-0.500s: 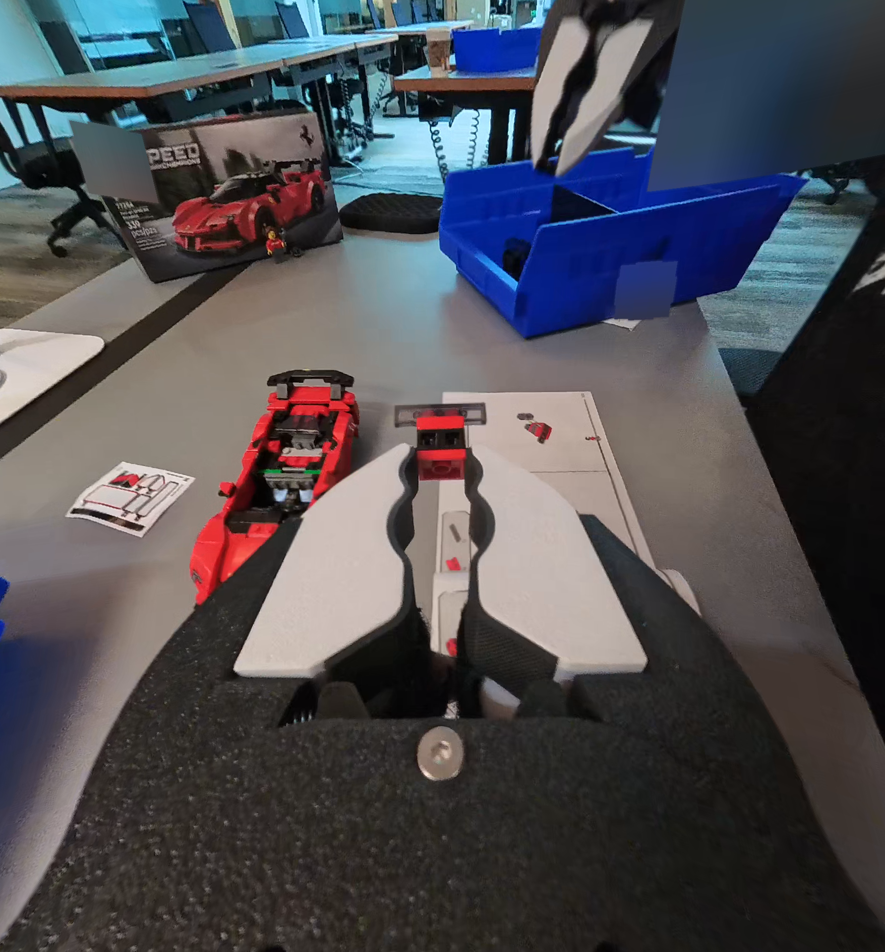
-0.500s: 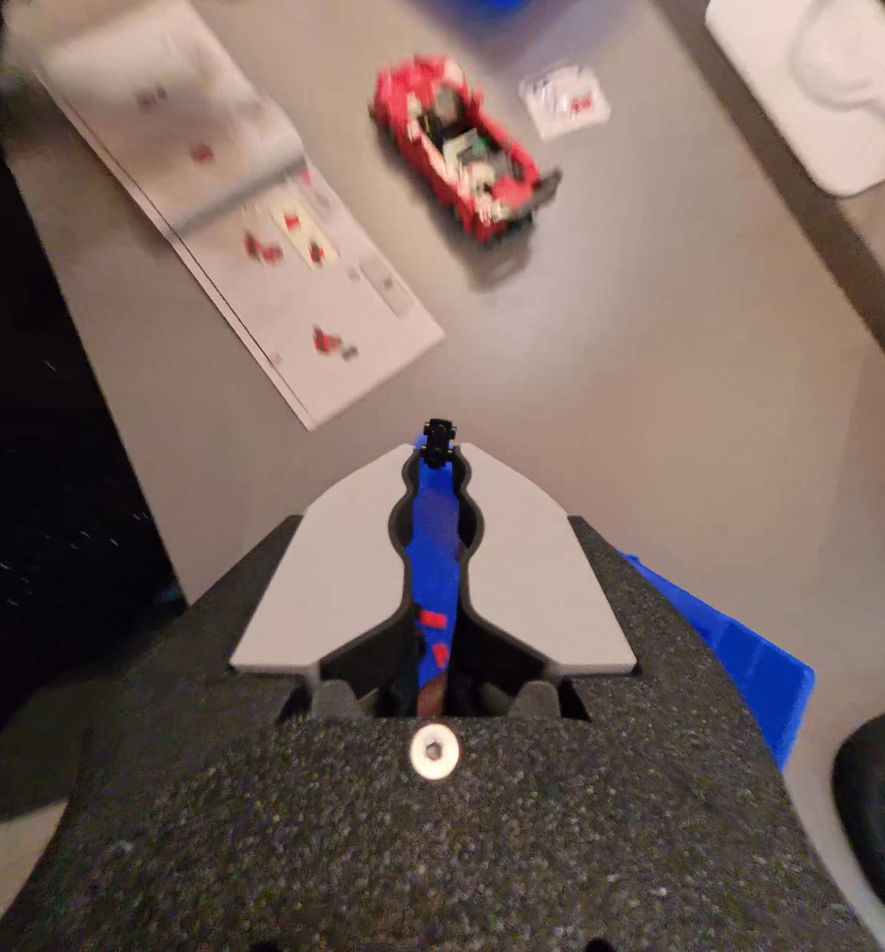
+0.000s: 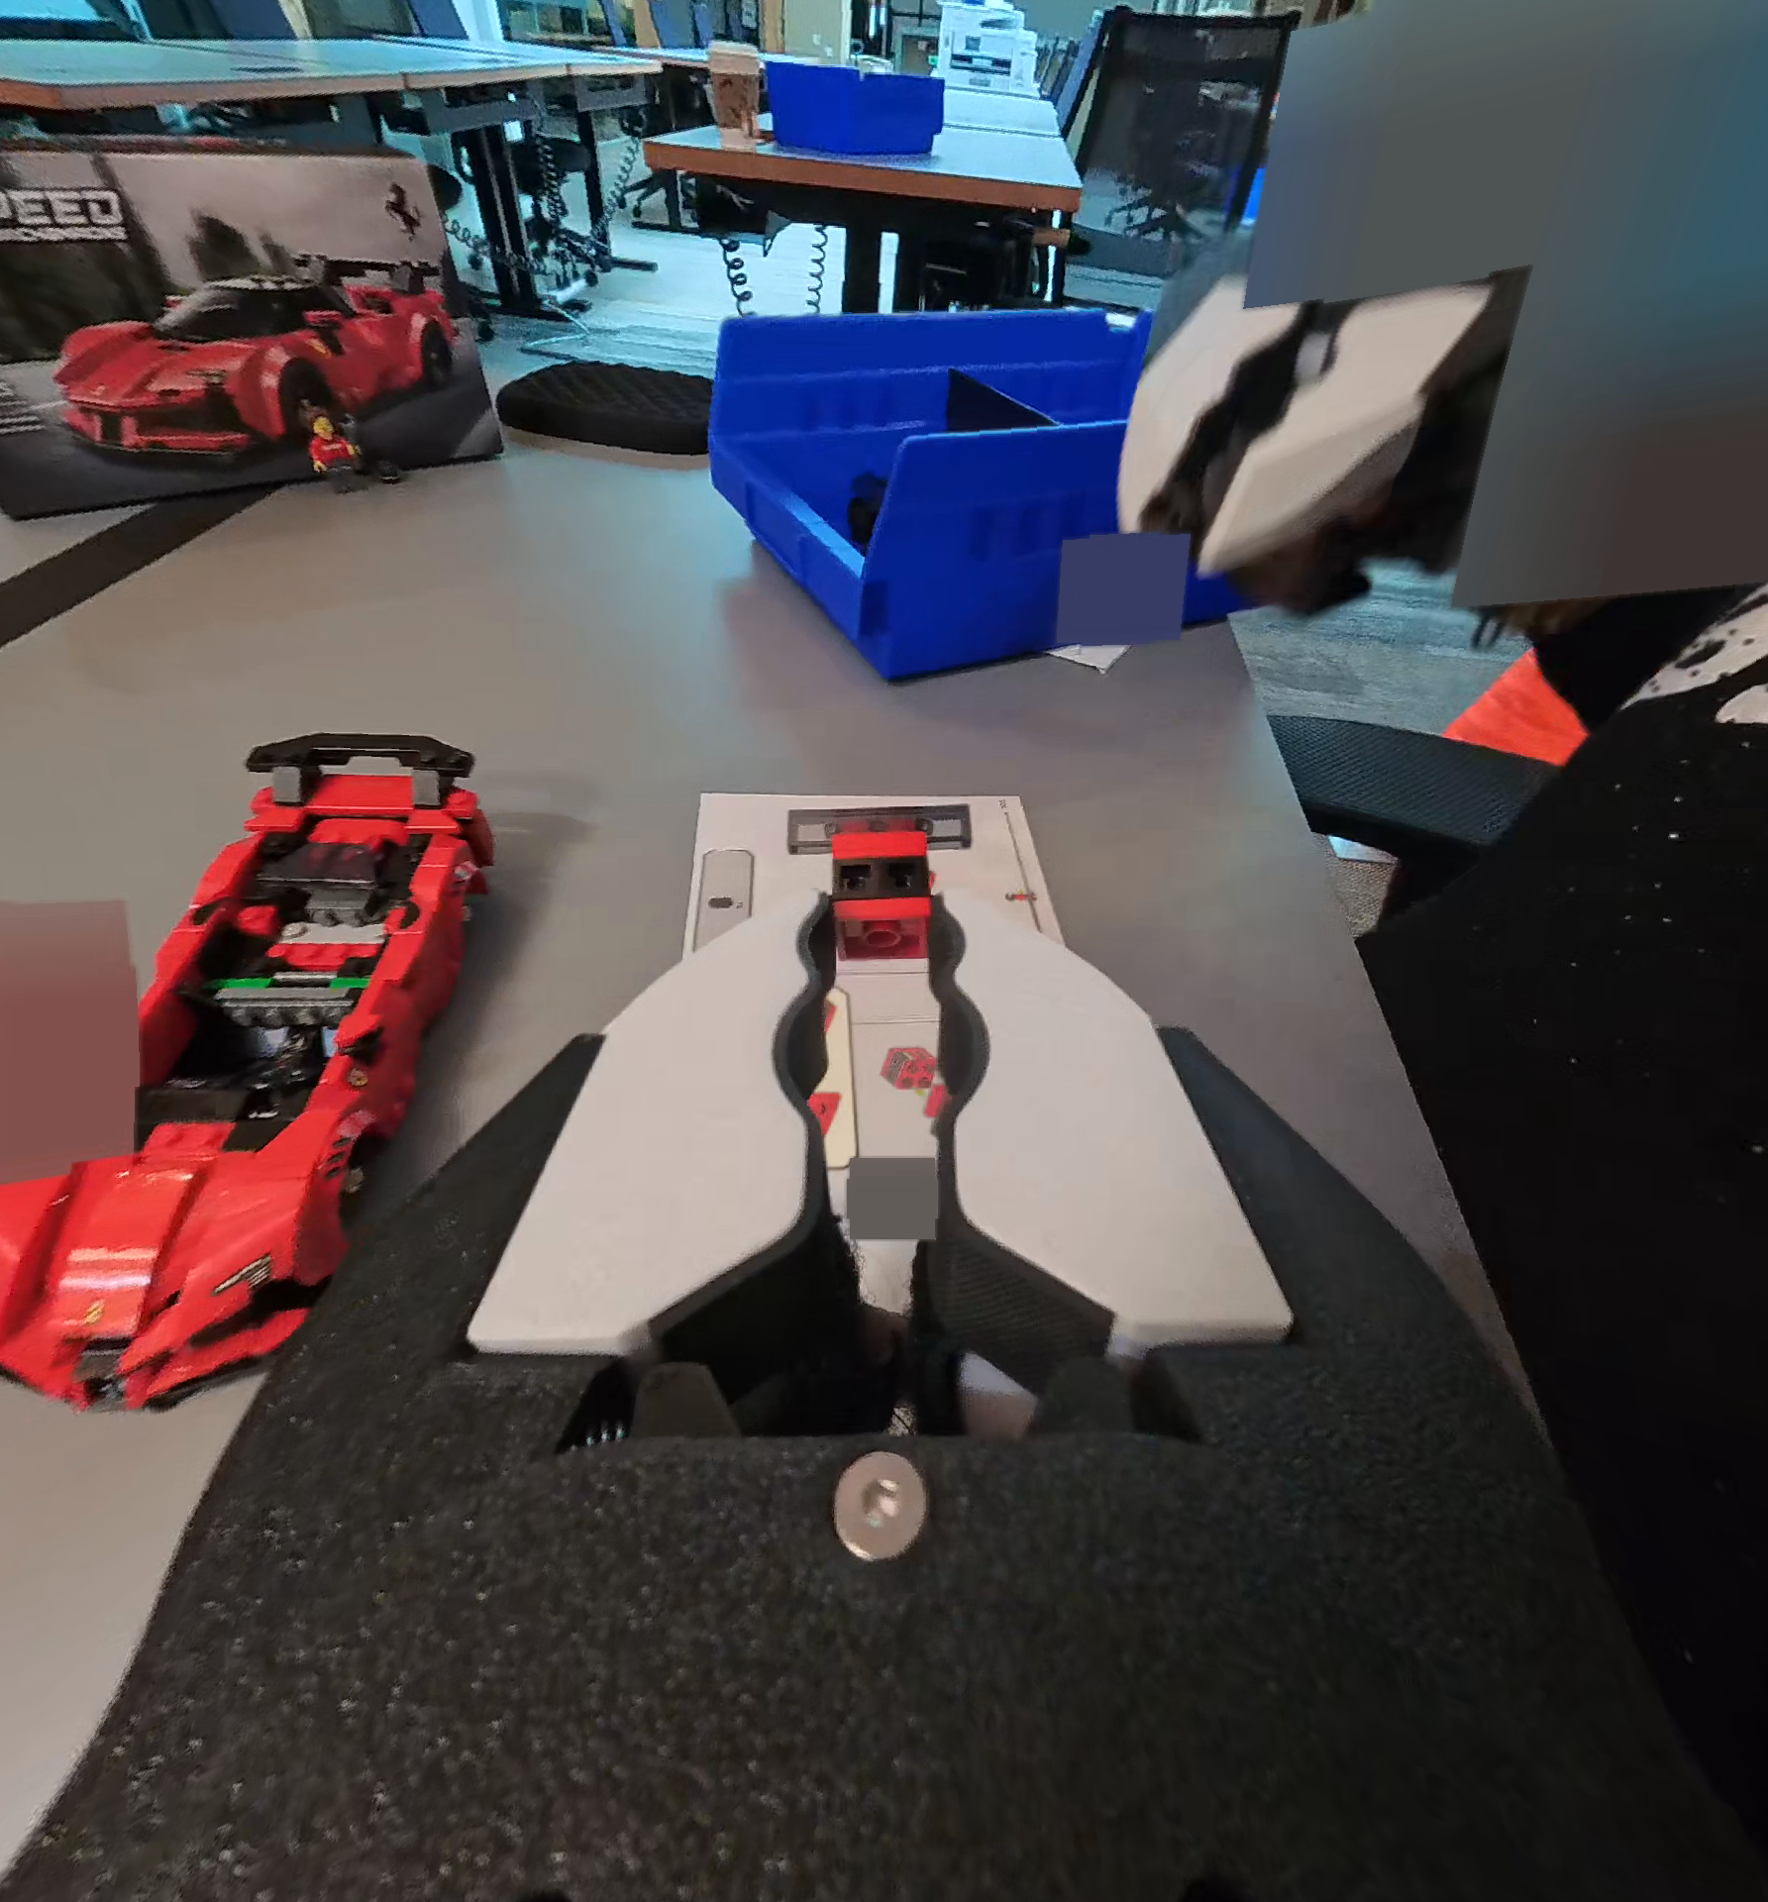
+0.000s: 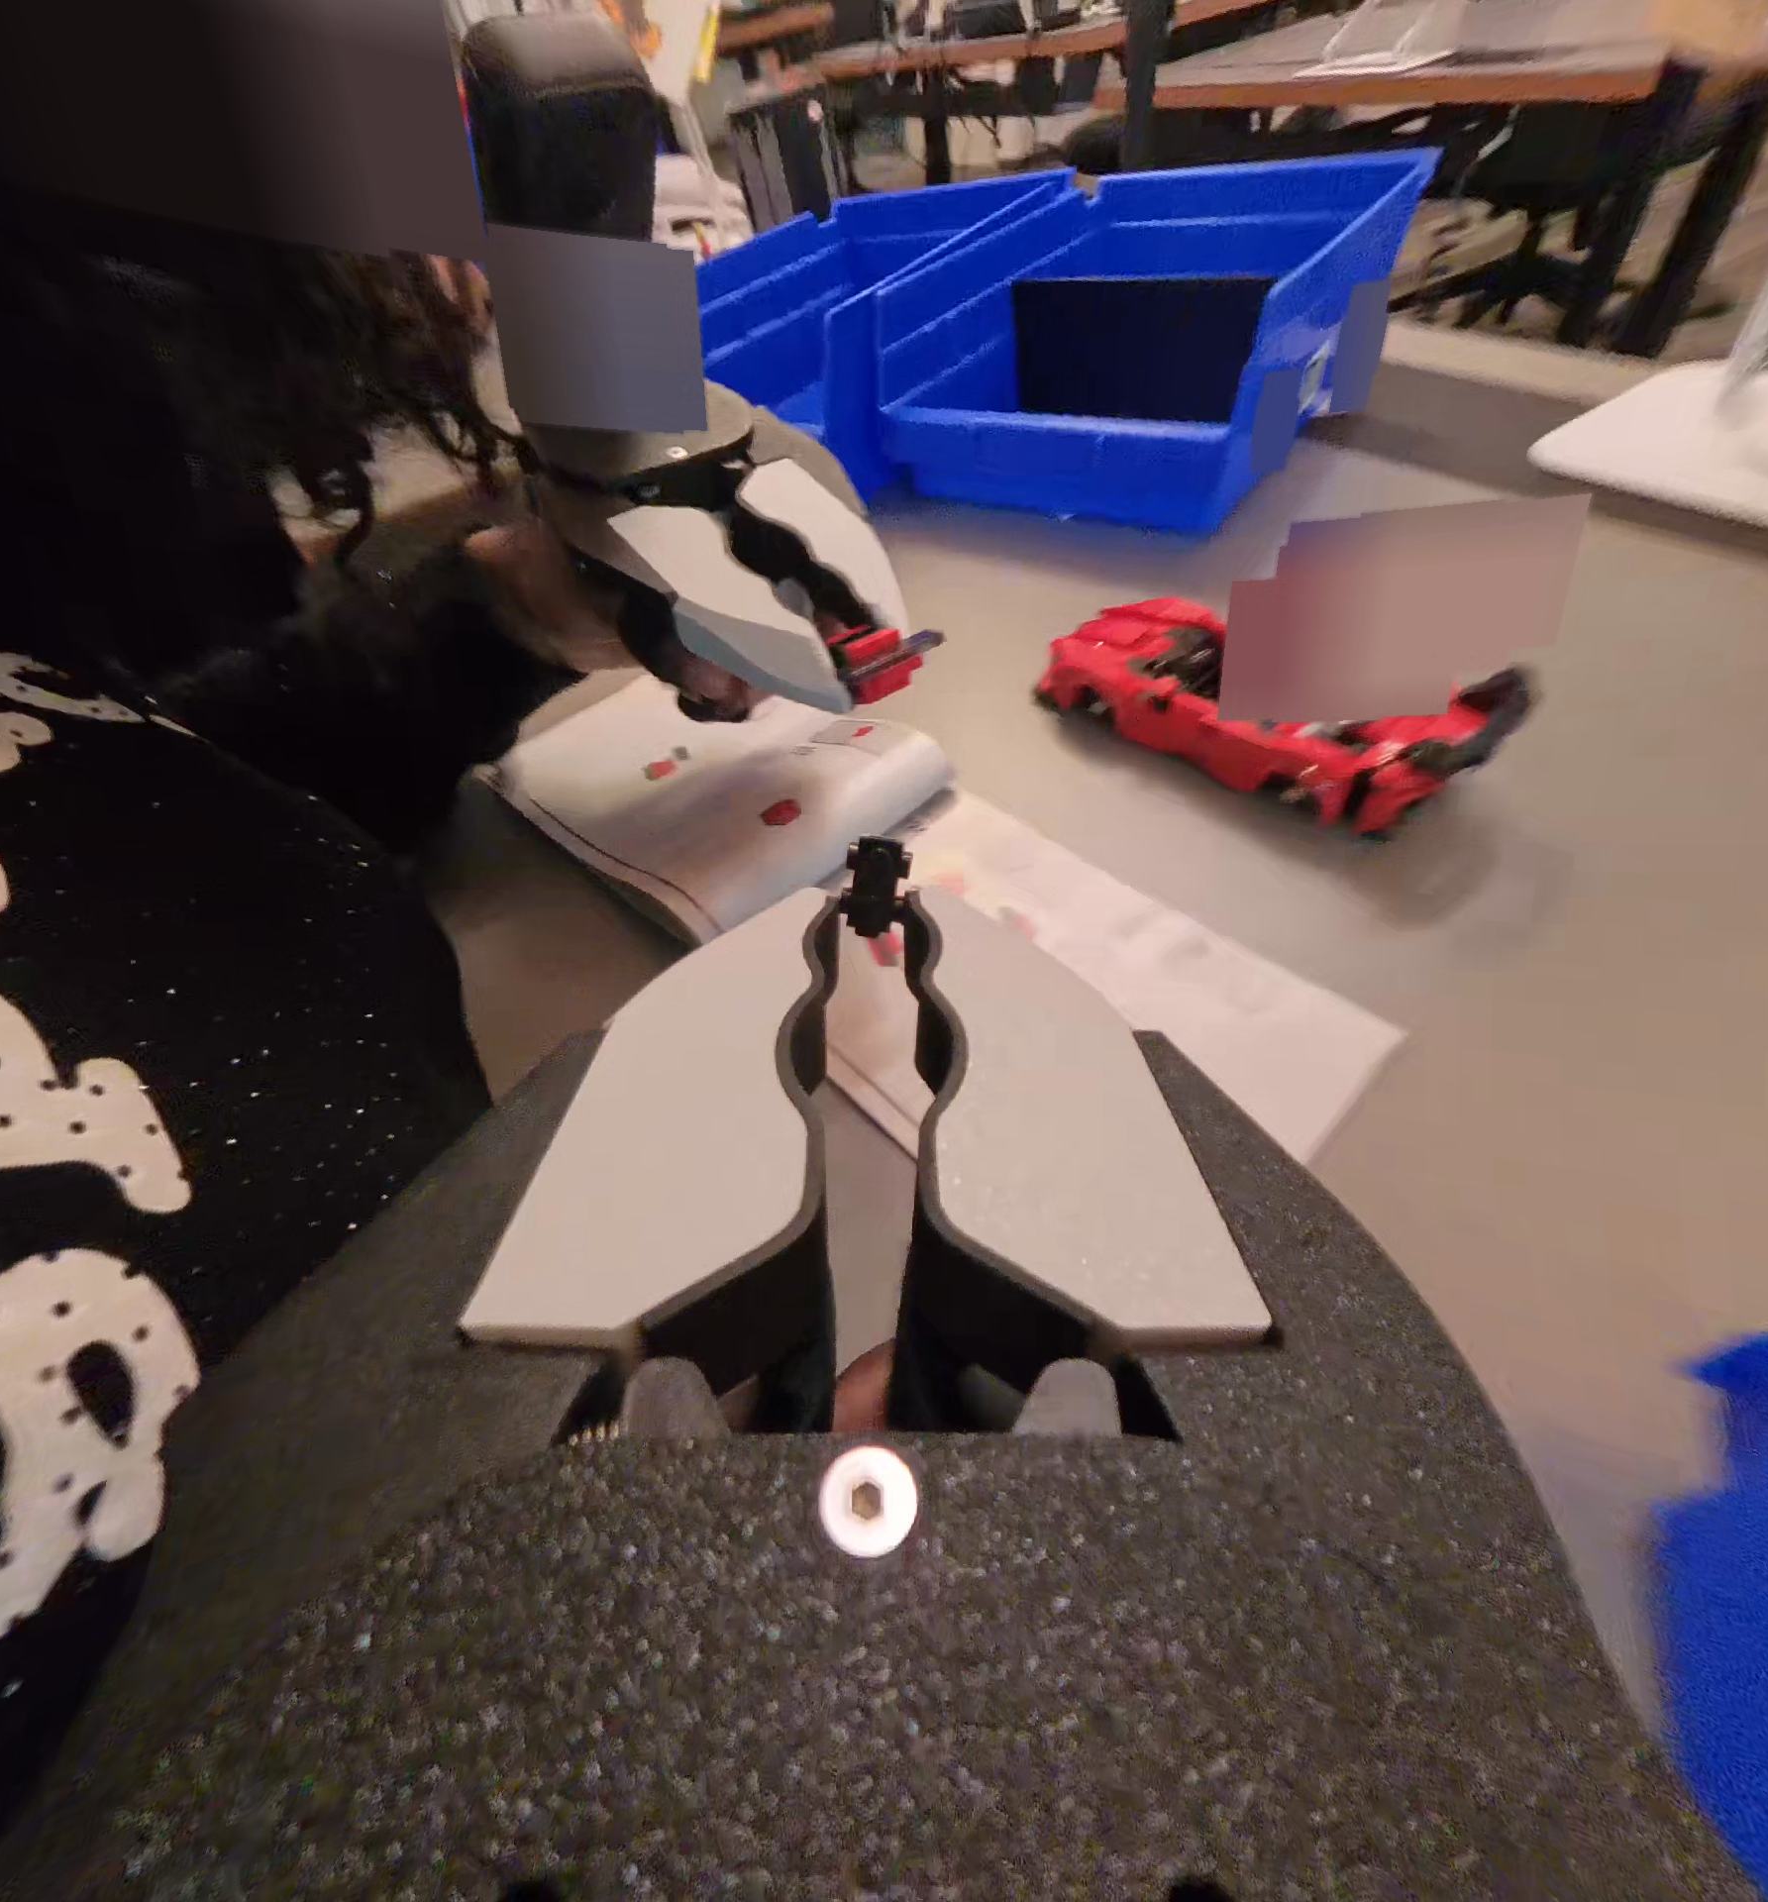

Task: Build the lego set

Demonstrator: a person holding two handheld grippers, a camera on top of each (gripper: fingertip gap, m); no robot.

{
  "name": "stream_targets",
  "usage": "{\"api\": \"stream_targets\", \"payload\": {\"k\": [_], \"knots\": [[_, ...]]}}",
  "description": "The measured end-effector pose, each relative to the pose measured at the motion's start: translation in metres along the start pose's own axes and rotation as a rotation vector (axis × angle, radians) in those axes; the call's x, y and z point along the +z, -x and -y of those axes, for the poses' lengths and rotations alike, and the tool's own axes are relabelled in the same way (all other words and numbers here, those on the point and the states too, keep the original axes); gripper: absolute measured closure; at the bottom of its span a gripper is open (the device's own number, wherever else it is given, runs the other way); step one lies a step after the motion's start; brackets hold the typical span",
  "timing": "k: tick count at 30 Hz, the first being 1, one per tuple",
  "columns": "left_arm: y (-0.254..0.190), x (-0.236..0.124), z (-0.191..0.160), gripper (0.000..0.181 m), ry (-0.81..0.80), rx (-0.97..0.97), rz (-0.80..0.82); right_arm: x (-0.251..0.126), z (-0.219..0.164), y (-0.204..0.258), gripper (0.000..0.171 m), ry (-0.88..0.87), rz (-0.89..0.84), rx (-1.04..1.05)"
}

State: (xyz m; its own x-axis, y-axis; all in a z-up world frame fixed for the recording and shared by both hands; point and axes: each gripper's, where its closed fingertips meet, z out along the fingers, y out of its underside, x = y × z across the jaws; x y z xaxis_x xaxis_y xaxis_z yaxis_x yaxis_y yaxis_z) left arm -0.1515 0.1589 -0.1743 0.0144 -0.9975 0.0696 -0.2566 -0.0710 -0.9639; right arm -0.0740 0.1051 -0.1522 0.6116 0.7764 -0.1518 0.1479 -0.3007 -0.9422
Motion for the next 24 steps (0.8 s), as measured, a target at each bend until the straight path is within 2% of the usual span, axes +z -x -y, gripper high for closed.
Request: {"api": "stream_targets", "payload": {"k": [3,7,14,24], "knots": [[-0.006,0.009,-0.005,0.165,0.001,-0.015,-0.035,0.013,-0.018,0.000,0.160,-0.075,0.065,0.127],[-0.011,0.015,-0.009,0.165,-0.015,-0.045,-0.083,0.018,-0.014,-0.003,0.159,-0.149,0.157,0.235],[-0.021,0.018,-0.001,0.165,-0.086,-0.093,-0.180,0.041,-0.002,0.003,0.160,-0.176,0.297,0.224],[-0.024,0.003,0.024,0.165,-0.309,-0.312,-0.354,0.059,0.014,0.005,0.160,-0.184,0.362,0.157]]}}
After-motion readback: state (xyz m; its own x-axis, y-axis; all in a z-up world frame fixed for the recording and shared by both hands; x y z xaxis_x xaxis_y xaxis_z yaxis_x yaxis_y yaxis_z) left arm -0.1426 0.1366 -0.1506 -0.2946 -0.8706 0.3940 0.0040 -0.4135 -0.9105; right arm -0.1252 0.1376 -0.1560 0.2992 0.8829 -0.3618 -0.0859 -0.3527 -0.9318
